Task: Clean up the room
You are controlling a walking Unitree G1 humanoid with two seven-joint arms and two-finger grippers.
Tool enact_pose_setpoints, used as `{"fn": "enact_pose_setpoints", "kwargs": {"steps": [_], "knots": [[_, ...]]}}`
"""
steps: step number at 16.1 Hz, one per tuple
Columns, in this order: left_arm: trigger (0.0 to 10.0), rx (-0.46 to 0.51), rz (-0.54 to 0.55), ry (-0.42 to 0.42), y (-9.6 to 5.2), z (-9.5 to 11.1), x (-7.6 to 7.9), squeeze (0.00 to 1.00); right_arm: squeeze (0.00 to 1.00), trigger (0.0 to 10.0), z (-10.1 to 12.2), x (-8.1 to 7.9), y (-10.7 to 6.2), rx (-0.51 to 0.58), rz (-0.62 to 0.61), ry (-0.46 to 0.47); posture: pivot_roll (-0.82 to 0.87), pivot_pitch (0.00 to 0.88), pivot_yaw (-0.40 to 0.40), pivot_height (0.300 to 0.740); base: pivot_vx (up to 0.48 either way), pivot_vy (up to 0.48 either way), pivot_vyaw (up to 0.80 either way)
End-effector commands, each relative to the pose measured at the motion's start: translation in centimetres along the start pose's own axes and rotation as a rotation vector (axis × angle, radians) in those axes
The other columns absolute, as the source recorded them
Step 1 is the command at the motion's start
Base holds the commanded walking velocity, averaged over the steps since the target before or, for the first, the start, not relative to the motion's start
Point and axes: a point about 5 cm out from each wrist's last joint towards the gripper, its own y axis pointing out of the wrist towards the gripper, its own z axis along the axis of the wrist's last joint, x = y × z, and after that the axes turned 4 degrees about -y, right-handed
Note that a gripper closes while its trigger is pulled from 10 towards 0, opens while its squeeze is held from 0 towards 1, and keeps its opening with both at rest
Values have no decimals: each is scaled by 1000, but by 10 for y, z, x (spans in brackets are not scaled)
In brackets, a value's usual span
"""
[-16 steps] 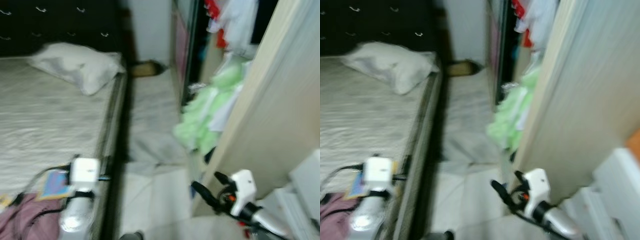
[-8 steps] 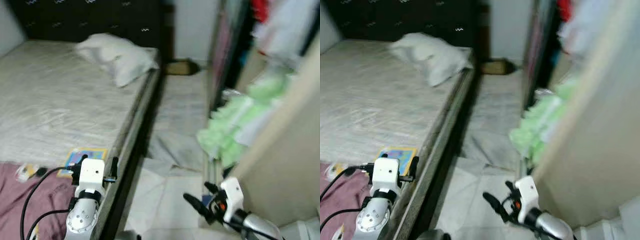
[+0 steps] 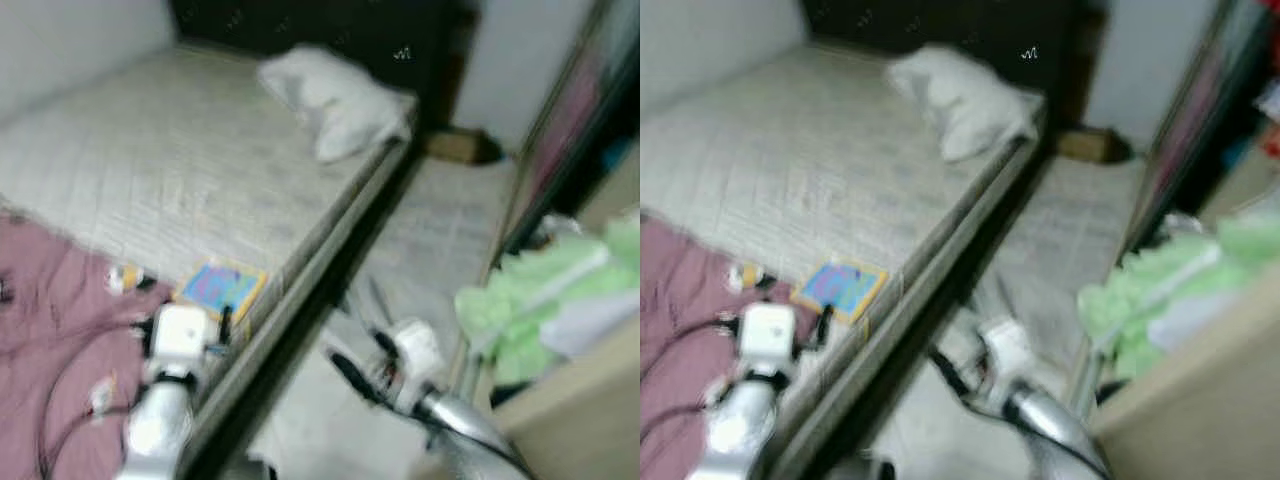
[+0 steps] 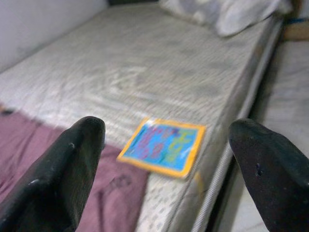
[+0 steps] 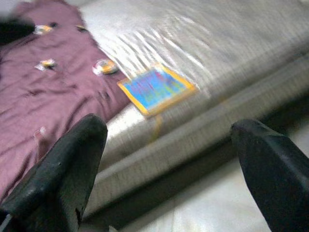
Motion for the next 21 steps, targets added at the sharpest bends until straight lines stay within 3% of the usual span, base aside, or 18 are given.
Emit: {"fn": "enact_pose_setpoints", "kwargs": {"steps": [1, 2, 3, 7, 13, 18, 21], "knots": [[10000, 17, -10, -7, 2, 4, 4, 0, 0, 10000, -5, 0, 1, -15, -28, -29, -69, 45, 5, 740, 0, 0, 800], [10000, 20, 8, -11, 5, 5, 3, 0, 0, 10000, 1, 15, -7, 13, -57, -30, -66, 42, 6, 740, 0, 0, 800], [10000, 25, 21, -16, 7, 6, 2, 0, 0, 10000, 14, 44, -32, 52, -104, -65, -62, 41, 9, 740, 0, 0, 800], [10000, 34, 35, -32, 13, 7, 4, 0, 0, 10000, 33, 47, -17, 152, -214, -95, -58, 34, 17, 740, 0, 0, 800], [10000, 54, 19, -31, 20, 12, 5, 0, 0, 10000, 59, 41, 2, 250, -215, -55, -57, 26, 22, 740, 0, 0, 799], [10000, 68, -15, -49, 24, 15, 10, 0, 0, 10000, 59, 41, 2, 252, -219, -55, -55, 23, 22, 740, 0, 0, 723], [10000, 76, -30, -69, 24, 16, 12, 0, 0, 10000, 58, 42, 1, 248, -230, -45, -58, 22, 25, 740, 0, 0, 0]]}}
